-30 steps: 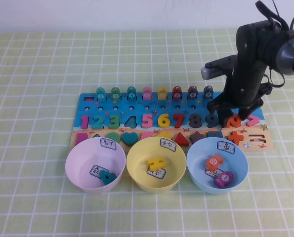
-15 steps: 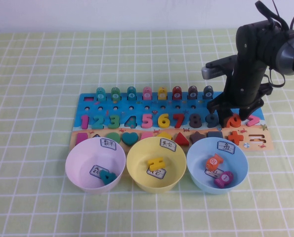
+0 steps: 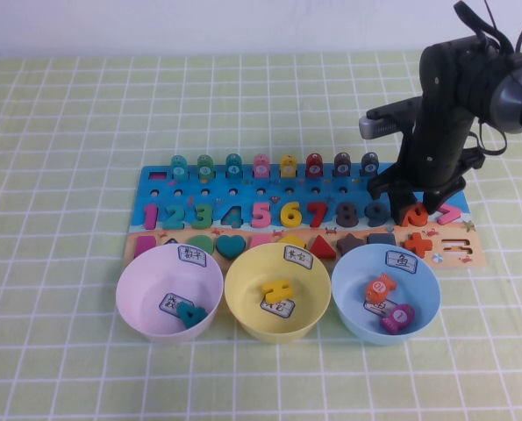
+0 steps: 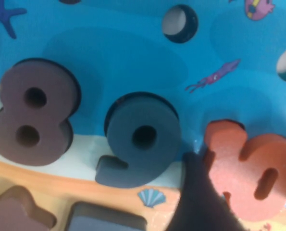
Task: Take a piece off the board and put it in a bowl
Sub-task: Pick up the "number 10"
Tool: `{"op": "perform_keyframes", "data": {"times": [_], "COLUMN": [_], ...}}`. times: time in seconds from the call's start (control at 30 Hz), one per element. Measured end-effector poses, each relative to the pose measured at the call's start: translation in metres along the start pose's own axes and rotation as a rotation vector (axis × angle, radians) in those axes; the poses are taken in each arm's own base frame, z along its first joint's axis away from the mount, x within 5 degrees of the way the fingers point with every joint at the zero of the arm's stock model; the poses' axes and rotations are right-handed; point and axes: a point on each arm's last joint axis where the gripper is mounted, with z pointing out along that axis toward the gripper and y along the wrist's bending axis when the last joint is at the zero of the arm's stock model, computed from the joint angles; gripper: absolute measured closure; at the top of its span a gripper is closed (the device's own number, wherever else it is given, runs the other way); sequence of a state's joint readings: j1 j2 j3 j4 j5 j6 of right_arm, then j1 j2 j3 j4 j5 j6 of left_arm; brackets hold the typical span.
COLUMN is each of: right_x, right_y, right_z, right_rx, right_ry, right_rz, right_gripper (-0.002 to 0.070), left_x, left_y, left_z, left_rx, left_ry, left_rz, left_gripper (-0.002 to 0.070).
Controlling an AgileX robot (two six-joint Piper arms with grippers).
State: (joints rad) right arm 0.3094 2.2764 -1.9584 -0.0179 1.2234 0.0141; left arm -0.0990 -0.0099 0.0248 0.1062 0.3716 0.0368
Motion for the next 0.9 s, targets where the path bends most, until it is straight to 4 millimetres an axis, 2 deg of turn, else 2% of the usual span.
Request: {"op": "perform_keyframes", "data": {"times": [0.2,0.37,0.4,0.47,0.5,0.57,0.7,0.9], "right_x": [0.0,0.001,0.001,0.001,0.002,0.002,0.003,0.003], "right_y": [0.0,0.0,-0.001,-0.001,-0.001,-0.001,-0.001,-0.001], "right_z": [0.0,-0.008,-0.011,-0.02,-0.023,-0.029,-0.037,-0.042], "right_rx": [0.0,0.0,0.003,0.003,0.003,0.003,0.003,0.003], "right_ry": [0.0,-0.014,-0.021,-0.039,-0.047,-0.057,-0.074,-0.085], "right_rz": [0.002,0.003,0.001,0.0,-0.002,-0.002,-0.003,-0.014], "right_gripper": [0.0325,0.0328,0.0354,0.052,0.0581,0.0645,0.0683,0.0685], "left_x": [0.0,0.0,0.0,0.0,0.0,0.0,0.0,0.0], "left_y": [0.0,0.0,0.0,0.0,0.0,0.0,0.0,0.0], "left_z": [0.0,0.0,0.0,0.0,0.0,0.0,0.0,0.0], "left_rx": [-0.001,-0.001,-0.001,-0.001,-0.001,-0.001,-0.001,-0.001], "left_ry": [0.0,0.0,0.0,0.0,0.0,0.0,0.0,0.0], "left_rz": [0.001,0.001,0.001,0.001,0.001,0.001,0.001,0.001], "left_gripper": [0.0679,0.0679,0.0679,0.0679,0.0679,0.0679,0.0679,0.0679]}}
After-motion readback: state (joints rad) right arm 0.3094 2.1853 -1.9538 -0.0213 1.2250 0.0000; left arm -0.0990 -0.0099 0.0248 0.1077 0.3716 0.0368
